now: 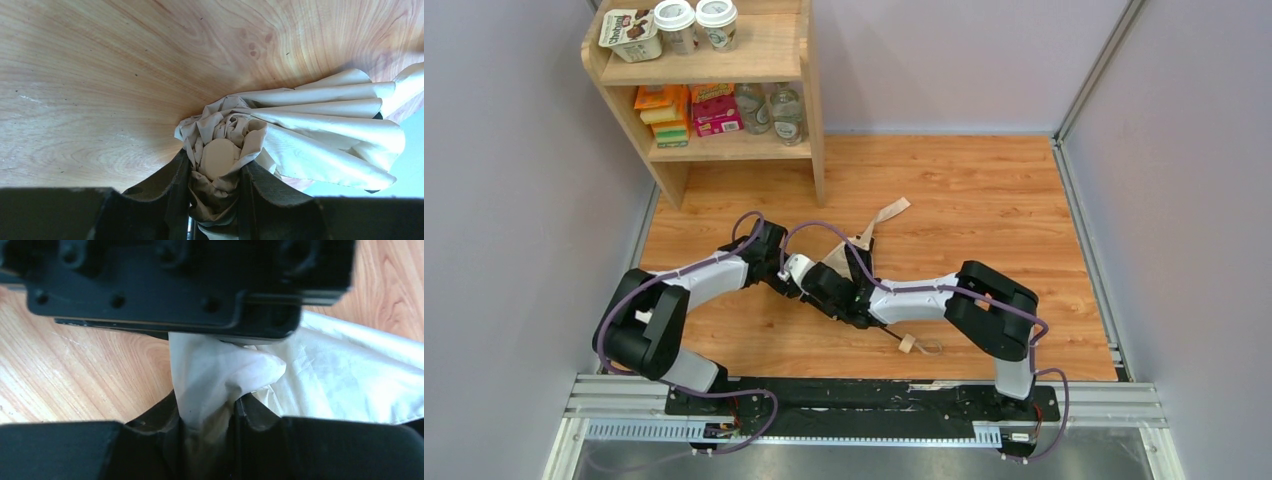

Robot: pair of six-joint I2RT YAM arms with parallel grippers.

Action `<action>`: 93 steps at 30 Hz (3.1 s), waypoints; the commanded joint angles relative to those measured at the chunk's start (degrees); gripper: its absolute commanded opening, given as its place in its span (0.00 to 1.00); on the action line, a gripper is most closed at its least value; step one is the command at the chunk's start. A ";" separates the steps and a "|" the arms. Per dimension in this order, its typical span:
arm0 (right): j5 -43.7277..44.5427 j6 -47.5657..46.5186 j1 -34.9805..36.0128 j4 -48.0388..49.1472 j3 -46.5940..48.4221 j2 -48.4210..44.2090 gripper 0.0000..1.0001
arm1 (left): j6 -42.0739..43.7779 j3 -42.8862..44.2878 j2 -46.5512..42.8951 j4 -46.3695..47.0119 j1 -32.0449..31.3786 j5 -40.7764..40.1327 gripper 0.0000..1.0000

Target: Put away the umbrella

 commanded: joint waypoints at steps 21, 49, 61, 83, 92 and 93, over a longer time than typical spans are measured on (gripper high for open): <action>-54.89 21.76 -21.98 -6.05 -3.50 16.64 0.00 | 18.66 4.59 -17.19 -7.05 6.98 -5.47 0.77; -60.44 19.83 -24.36 -32.96 22.45 28.08 0.00 | -15.53 -9.04 -13.96 12.11 1.63 -9.77 0.79; -60.36 17.54 -23.48 -34.80 24.38 28.17 0.00 | -9.03 -10.35 -5.35 19.77 -0.84 -19.79 0.80; -62.38 14.73 -22.42 -35.86 27.80 21.76 0.13 | -3.93 -13.43 3.27 4.29 -4.00 -17.07 0.08; -51.40 12.19 -22.42 -41.74 34.57 13.41 1.00 | -1.12 -12.99 2.92 1.04 -4.00 -16.28 0.07; -49.82 11.66 -22.42 -41.75 34.31 11.92 1.00 | -0.94 -12.64 2.92 0.86 -4.00 -16.19 0.07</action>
